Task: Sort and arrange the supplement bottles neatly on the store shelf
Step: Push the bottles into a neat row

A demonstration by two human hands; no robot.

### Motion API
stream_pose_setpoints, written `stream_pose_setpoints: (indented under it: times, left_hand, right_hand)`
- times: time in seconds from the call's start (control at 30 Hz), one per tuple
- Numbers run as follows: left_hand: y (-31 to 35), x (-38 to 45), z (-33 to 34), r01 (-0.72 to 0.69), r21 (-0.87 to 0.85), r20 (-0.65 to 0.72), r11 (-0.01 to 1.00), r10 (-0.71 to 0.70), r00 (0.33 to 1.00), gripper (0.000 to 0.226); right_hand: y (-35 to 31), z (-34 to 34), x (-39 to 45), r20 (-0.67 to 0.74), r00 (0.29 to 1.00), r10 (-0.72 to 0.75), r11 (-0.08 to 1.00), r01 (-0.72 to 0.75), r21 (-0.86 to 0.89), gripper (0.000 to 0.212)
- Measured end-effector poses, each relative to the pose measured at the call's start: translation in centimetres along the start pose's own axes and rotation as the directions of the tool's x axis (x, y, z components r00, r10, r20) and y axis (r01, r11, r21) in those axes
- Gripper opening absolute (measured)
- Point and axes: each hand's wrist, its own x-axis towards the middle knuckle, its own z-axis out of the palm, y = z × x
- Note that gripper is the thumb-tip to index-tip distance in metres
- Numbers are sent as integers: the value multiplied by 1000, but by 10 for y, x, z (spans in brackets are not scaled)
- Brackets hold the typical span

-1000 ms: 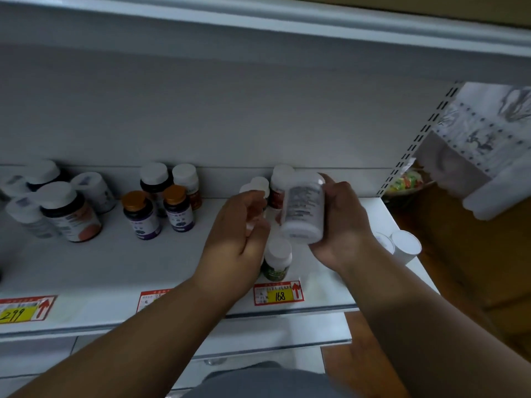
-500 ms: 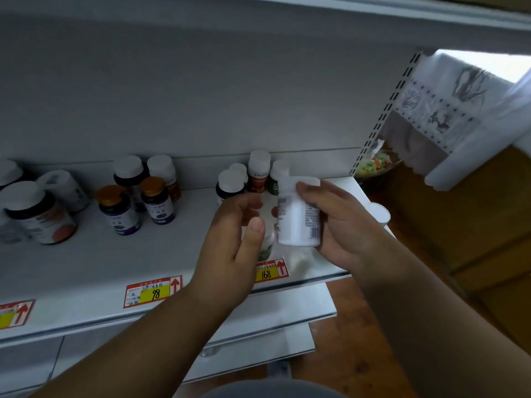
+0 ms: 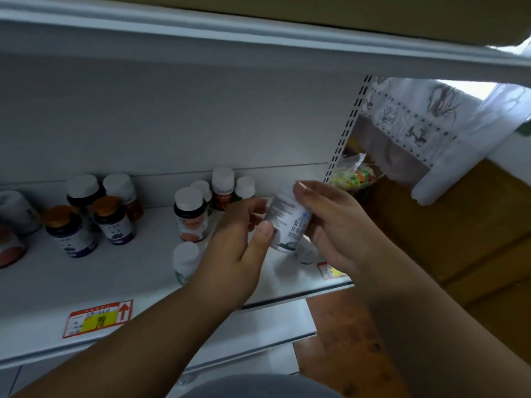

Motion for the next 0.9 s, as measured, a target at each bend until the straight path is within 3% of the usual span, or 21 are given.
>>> stream_pose_setpoints:
  times: [0.17,0.4,0.5,0.6,0.7,0.9]
  left_hand:
    - [8,22,54,71,39,-86,997,-67,994,49]
    - [22,42,121,205,191,-101,960,-189,977,55]
    - [24,48,140,164,566,2,808,-201,980,59]
    - [15,54,160,-9,811,138,585,-177,975,61]
    - [1,58,173,-51,887,209,459,-301,930,67]
    - [-14,55,177,-63,913,220,403,-357,908,69]
  right_hand:
    - [-23,-54,17,-5,997,80,994,-80,78,55]
    - [-46,-125,43,101,992,69,998,-67,-21,39]
    - [-49,-150,51,76,993,90,991,-82,-105,42]
    - [-42,-176,59,-65,998,-13,925,-13,-379,40]
    - [-20,-199,64,-83,995,-60,828,3,-561,37]
    - [35,-222,62,37,999,-18,660,40,-750,35]
